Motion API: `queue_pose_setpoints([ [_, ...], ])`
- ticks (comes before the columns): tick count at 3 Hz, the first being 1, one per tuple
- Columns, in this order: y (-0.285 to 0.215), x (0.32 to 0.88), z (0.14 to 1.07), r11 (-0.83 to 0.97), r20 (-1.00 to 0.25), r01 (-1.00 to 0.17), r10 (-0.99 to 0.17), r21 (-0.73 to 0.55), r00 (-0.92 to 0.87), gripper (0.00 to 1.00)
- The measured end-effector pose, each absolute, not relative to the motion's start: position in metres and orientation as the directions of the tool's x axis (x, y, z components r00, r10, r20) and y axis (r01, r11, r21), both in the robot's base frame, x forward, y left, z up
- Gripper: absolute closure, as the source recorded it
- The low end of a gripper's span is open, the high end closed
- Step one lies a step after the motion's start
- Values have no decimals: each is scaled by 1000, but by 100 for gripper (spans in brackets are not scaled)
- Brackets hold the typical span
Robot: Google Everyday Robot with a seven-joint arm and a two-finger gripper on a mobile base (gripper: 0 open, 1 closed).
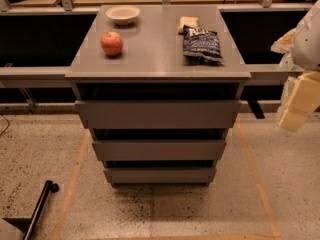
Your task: Open bottom drawer
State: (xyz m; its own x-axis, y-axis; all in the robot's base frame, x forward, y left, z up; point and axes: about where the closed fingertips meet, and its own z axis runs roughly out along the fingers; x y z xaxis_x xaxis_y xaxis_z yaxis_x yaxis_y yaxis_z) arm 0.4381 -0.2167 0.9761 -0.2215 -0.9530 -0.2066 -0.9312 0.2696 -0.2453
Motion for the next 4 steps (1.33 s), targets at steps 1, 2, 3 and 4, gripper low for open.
queue_pose_setpoints([
  [1,-217,439,973,262,-212,-930,-955,-257,-210,0],
  [2,-222,442,941,254,-208,-937,-956,-241,-206,0],
  [3,-230,445,878,299,-225,-942,-939,-154,-261,0],
  [4,-231,446,862,305,-226,-944,-936,-130,-271,0],
])
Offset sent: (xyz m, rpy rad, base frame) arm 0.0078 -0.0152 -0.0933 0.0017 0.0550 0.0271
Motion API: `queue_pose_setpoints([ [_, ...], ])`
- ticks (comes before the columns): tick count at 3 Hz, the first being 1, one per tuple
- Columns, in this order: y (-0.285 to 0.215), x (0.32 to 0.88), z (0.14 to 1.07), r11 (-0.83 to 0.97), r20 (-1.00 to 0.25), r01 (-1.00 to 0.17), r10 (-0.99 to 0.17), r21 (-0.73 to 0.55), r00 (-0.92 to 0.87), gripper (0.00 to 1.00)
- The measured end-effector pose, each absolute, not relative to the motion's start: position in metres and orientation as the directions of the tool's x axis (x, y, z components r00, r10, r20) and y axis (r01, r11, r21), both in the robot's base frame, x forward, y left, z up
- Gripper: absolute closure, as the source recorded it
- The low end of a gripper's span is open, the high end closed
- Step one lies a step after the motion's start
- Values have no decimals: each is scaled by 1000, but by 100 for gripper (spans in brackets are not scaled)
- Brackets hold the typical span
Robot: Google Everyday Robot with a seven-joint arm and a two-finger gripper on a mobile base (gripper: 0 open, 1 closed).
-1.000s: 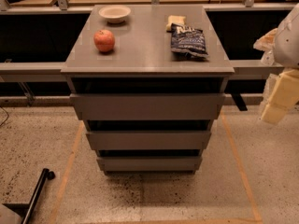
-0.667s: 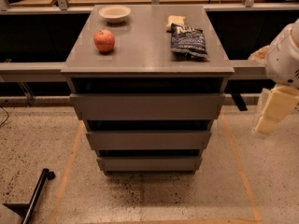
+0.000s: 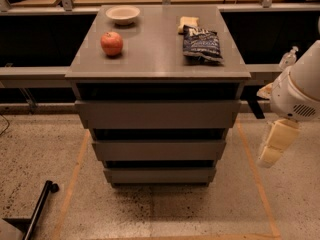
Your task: Open bottom drawer
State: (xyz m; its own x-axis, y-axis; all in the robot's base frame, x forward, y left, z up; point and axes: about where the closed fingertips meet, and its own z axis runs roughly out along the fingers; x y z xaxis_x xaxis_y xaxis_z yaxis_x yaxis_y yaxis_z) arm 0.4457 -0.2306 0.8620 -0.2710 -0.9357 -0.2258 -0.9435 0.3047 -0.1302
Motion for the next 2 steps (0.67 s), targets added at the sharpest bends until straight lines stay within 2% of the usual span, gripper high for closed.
queue_pose_setpoints([
  [2,-224,442,809,318,-181,-944,-937,-88,-299,0],
])
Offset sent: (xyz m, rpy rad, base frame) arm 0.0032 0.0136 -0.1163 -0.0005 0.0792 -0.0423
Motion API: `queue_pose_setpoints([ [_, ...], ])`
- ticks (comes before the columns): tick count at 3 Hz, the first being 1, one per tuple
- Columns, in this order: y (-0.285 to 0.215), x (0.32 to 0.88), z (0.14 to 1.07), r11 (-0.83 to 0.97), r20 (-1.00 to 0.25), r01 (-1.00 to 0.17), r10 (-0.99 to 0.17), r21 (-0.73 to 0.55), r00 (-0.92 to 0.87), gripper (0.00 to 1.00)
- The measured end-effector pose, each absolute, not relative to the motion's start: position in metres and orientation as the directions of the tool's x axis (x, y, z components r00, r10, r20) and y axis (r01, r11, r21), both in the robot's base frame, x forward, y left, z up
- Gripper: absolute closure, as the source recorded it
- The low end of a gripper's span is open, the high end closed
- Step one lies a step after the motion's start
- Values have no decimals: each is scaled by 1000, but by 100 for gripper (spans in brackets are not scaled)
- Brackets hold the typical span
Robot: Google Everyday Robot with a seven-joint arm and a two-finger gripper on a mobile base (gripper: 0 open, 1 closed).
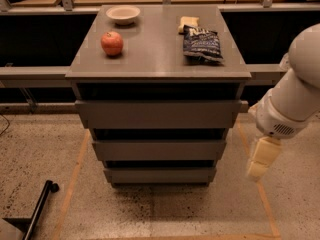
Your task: Open bottom drawer
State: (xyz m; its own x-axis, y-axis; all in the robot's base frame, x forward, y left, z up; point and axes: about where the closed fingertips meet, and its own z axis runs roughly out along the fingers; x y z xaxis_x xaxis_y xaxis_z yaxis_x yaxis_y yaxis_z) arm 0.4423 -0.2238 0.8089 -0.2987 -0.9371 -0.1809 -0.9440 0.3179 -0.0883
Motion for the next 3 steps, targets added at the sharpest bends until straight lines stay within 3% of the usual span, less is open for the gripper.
queue_pose_setpoints([
  [2,-200,469,665,283,-236,-959,-932,5,-276,0],
  [3,-200,470,653,285,-241,-958,-929,21,-281,0],
])
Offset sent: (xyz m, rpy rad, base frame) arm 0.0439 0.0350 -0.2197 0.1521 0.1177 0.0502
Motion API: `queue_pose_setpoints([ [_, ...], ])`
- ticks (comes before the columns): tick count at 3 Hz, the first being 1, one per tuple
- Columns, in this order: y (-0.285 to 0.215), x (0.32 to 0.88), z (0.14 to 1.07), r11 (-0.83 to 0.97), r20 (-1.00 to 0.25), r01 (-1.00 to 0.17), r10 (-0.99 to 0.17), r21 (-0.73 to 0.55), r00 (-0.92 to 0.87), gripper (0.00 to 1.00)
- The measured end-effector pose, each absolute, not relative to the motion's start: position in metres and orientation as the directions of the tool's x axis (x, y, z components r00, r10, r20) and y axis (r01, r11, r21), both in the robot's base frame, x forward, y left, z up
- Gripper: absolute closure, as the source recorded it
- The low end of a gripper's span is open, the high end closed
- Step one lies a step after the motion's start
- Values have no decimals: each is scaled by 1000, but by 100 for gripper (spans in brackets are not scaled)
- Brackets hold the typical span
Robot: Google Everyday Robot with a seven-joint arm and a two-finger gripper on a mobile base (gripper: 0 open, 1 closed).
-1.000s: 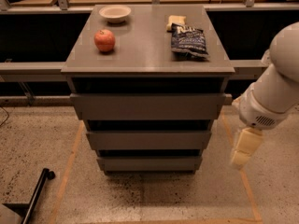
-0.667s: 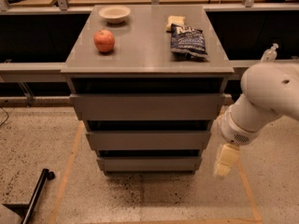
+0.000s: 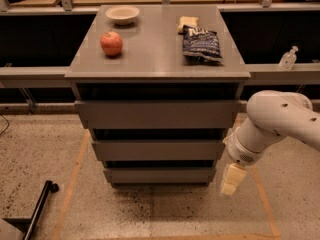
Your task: Open bottom drawer
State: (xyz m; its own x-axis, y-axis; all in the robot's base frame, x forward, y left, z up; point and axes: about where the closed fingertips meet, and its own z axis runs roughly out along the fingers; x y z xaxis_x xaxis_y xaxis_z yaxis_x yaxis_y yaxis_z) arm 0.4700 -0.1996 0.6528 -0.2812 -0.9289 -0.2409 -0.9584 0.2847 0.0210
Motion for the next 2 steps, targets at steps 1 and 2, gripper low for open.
queue_pose_setpoints([
  [1,-199,468,644,305,-242,-951,-921,46,-307,0],
  [2,-182,482,630,286,-300,-957,-911,39,-284,0],
])
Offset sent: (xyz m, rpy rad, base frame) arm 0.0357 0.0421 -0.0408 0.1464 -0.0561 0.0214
